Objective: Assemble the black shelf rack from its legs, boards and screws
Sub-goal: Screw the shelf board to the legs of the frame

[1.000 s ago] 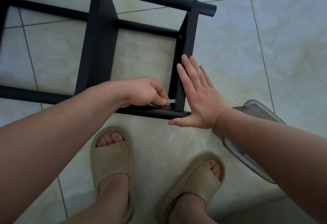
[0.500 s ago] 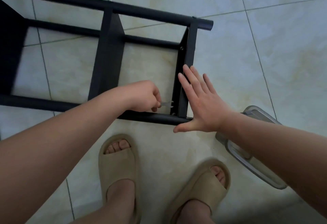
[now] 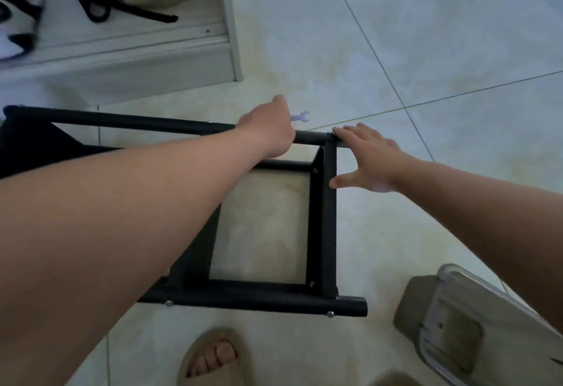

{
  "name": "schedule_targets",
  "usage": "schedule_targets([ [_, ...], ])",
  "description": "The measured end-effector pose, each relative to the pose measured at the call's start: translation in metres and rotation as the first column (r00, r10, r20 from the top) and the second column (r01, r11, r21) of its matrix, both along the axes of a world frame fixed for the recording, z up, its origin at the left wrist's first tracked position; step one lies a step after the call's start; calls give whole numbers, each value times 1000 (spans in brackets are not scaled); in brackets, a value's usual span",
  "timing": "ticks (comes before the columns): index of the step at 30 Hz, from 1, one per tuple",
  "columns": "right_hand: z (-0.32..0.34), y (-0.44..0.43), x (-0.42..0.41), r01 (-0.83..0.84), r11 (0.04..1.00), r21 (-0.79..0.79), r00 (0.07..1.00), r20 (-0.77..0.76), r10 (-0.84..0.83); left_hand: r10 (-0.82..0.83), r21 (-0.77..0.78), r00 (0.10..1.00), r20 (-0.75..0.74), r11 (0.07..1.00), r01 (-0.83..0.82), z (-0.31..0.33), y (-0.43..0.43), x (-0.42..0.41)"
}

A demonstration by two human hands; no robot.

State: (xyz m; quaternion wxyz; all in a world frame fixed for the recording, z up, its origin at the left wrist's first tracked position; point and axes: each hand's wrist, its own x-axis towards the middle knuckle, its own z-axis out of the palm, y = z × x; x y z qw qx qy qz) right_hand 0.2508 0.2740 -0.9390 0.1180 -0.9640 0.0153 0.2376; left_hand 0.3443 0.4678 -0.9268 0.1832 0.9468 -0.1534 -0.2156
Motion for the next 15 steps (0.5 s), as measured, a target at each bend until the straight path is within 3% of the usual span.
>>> schedule_targets([
  [3, -9, -6, 24, 53, 998, 25, 989, -141, -49, -12, 83, 998, -57, 996, 17, -19, 2, 20],
  [5, -10, -7, 30, 79, 996, 50, 986, -154, -70, -21, 101, 998, -68, 995, 27, -28, 7, 26],
  [10, 6, 5, 7, 17, 1000, 5, 997, -75, -17, -80, 118, 993, -89, 989, 91, -17, 18, 21],
  [15, 60, 28, -55, -46, 994, -99, 994, 95, 56, -165, 164, 983, -77, 971, 176, 44, 31, -21],
])
